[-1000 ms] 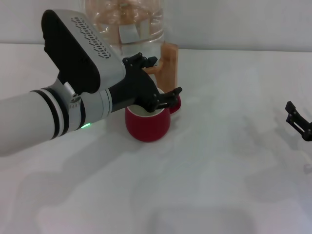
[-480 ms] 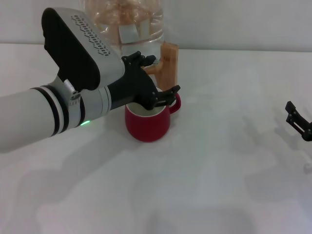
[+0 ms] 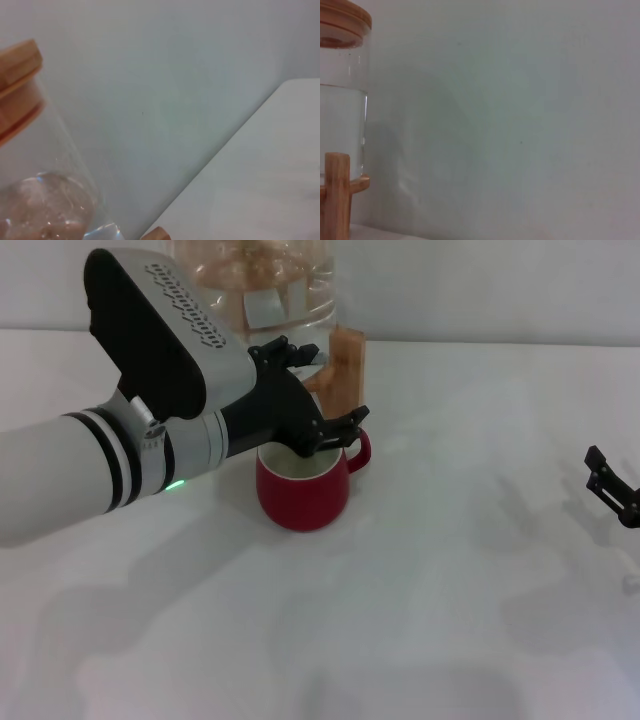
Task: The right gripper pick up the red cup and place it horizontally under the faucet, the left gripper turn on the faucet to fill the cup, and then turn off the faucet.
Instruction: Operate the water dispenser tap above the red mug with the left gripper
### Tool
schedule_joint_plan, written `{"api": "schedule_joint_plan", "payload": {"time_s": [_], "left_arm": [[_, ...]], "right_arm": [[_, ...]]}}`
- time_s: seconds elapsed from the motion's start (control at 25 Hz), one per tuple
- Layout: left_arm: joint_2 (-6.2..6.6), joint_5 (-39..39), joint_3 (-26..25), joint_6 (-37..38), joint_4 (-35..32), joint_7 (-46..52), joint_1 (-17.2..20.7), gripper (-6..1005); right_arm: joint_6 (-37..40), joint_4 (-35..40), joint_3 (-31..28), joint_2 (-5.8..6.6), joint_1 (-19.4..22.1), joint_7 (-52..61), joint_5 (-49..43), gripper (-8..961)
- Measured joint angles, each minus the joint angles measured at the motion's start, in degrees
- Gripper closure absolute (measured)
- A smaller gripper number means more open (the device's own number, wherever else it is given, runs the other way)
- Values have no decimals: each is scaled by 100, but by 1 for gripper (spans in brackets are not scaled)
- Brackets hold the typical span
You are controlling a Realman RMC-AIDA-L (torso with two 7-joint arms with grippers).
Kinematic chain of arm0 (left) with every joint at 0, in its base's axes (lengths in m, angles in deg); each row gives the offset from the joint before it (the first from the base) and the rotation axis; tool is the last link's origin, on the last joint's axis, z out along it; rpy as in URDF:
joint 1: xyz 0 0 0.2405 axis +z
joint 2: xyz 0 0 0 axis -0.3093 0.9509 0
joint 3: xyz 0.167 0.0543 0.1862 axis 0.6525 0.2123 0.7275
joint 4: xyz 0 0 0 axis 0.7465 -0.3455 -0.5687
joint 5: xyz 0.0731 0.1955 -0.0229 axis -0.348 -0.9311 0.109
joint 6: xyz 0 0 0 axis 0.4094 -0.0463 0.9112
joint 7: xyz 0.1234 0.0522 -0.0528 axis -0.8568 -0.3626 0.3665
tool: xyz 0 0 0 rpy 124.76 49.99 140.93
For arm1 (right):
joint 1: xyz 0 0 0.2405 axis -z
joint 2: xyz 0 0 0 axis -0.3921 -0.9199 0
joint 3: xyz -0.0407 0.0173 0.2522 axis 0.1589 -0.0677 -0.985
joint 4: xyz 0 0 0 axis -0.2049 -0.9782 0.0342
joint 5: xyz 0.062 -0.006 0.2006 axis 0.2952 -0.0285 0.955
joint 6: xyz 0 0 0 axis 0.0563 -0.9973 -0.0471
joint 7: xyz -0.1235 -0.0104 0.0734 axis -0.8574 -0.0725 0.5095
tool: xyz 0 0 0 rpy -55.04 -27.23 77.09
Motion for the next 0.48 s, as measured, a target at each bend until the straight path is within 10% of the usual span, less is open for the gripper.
{"api": "schedule_joint_plan", "payload": {"time_s": [0.48], "left_arm": [[9,0,-35,11,7,-10,-23,123]], "right_arm": [[0,0,-10,0,-1,0,0,92]]}}
